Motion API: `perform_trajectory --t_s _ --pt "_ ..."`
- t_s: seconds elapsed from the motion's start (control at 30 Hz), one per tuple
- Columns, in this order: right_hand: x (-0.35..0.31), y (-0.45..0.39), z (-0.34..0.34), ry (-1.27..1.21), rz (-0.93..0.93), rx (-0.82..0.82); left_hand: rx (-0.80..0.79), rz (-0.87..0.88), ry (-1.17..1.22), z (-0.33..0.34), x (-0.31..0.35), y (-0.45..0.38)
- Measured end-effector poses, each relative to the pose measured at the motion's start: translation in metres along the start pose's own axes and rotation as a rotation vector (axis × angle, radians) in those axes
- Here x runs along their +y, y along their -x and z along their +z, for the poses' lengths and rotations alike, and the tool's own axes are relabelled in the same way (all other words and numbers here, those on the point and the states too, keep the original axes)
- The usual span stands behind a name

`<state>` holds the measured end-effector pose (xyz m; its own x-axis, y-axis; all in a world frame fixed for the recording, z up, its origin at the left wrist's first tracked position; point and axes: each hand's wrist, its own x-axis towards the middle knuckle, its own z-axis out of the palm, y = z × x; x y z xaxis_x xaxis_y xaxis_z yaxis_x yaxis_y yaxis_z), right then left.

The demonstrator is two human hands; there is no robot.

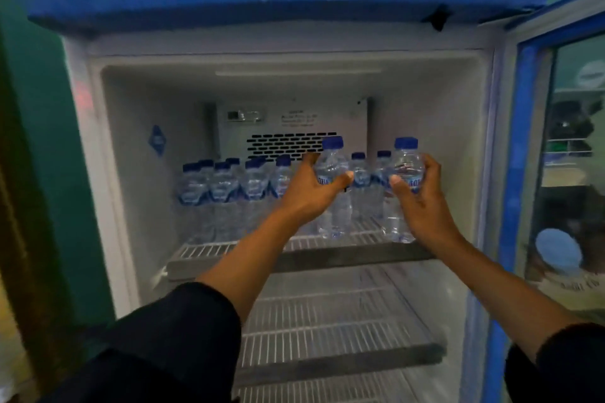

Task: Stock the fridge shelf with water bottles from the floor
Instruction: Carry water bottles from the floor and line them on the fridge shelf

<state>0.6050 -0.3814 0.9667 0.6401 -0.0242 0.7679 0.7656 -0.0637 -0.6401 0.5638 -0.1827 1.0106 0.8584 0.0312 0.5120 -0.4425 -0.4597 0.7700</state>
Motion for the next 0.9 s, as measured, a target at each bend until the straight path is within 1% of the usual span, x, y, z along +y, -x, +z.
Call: perform_trajectory --t_s 0.1,0.2,0.3,0.37,0.43,0.53,0.6,0.77,0.9 --pt "0.037 -0.018 -0.001 0.041 0.032 -0.043 0.012 -0.022 -0.067 0.024 -0.018 -0.02" --pt "0.067 -0.027 -0.001 0.14 0.024 -0.07 -0.01 -0.035 -0.115 0.043 -0.038 -0.033" --pt "0.084 -0.03 0.002 0.189 0.043 -0.06 -0.015 -0.032 -0.222 0.048 -0.044 -0.048" --pt "0.089 -0.03 0.004 0.21 0.041 -0.035 -0.062 0.002 -0.362 0.045 -0.038 -0.061" --pt "0.091 -0.031 0.005 0.205 0.04 -0.019 -0.079 0.065 -0.572 0.039 -0.028 -0.076" --pt "0.09 -0.028 0.004 0.198 0.034 -0.015 0.011 0.237 -0.936 0.032 -0.009 -0.099" --pt "0.089 -0.028 0.004 0.185 0.028 -0.011 0.039 0.266 -1.081 0.03 0.0 -0.114" --pt "0.092 -0.027 0.002 0.173 0.019 -0.01 0.028 0.185 -1.242 0.041 0.0 -0.13" --pt "0.094 -0.028 0.002 0.182 0.019 -0.027 0.059 0.118 -1.237 0.05 -0.02 -0.127"
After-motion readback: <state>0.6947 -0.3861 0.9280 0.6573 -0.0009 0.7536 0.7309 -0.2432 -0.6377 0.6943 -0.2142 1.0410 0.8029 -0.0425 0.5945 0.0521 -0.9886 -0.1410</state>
